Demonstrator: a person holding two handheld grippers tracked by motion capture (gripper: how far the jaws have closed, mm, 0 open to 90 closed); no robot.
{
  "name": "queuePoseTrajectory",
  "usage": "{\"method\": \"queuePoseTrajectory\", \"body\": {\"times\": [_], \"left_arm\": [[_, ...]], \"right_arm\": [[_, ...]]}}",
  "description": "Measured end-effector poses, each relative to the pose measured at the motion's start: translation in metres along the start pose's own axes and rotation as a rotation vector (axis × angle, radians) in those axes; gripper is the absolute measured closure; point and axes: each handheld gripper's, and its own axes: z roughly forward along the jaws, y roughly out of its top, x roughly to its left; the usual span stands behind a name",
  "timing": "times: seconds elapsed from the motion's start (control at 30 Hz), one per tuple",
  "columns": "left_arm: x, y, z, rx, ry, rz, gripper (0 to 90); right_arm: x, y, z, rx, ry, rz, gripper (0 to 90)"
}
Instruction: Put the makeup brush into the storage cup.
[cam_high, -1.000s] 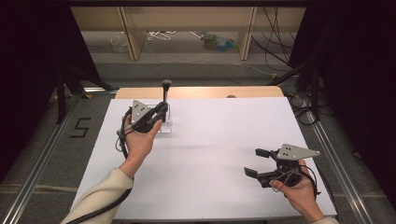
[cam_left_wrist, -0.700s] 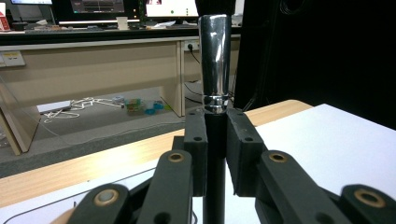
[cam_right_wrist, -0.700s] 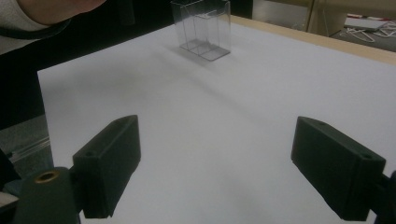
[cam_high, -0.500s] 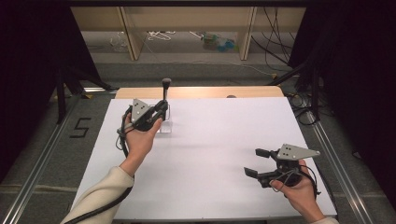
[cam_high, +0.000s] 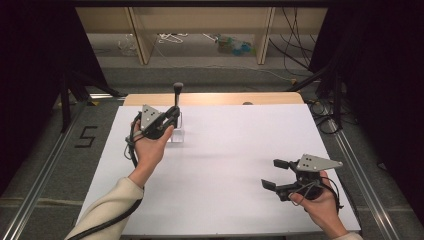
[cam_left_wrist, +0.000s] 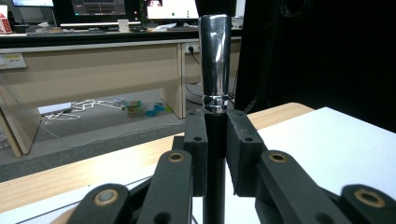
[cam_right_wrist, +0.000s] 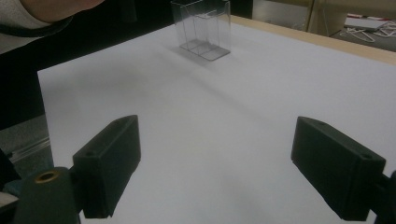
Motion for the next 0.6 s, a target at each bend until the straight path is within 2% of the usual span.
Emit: {"method": "queuePoseTrajectory", "body": {"times": [0.13,0.17,0.3,0.33,0.43,0.57,0.6], "left_arm": [[0.0006,0.0003,0.0007,0.001,0.0,-0.001,79.2],[0.0007,0.0004,0.0007,0.002,0.001,-0.001,79.2],[0.0007,0.0005,0.0011,0.002,0.001,-0.006,79.1],[0.0008,0.0007,0.0013,0.002,0.001,-0.004,79.2],[0.0007,0.0011,0.0023,-0.001,0.001,-0.009,79.2],[0.0015,0.0016,0.0037,-0.001,0.0,0.001,79.2],[0.0013,0.0016,0.0041,-0.001,-0.001,0.0,79.2]], "right_arm": [[0.0001,-0.0004,0.0013,-0.013,0.006,0.004,16.6],[0.0003,0.0002,-0.0005,0.005,0.005,0.007,16.6],[0.0003,0.0002,-0.0005,0.005,0.004,0.006,16.6],[0.0003,-0.0003,0.0009,-0.011,0.008,0.008,16.6],[0.0002,0.0002,-0.0005,0.007,0.003,0.005,16.6],[0.0,-0.0004,0.0012,-0.014,0.008,0.006,16.6],[0.0,0.0001,-0.0003,0.006,0.002,0.004,16.6]]}}
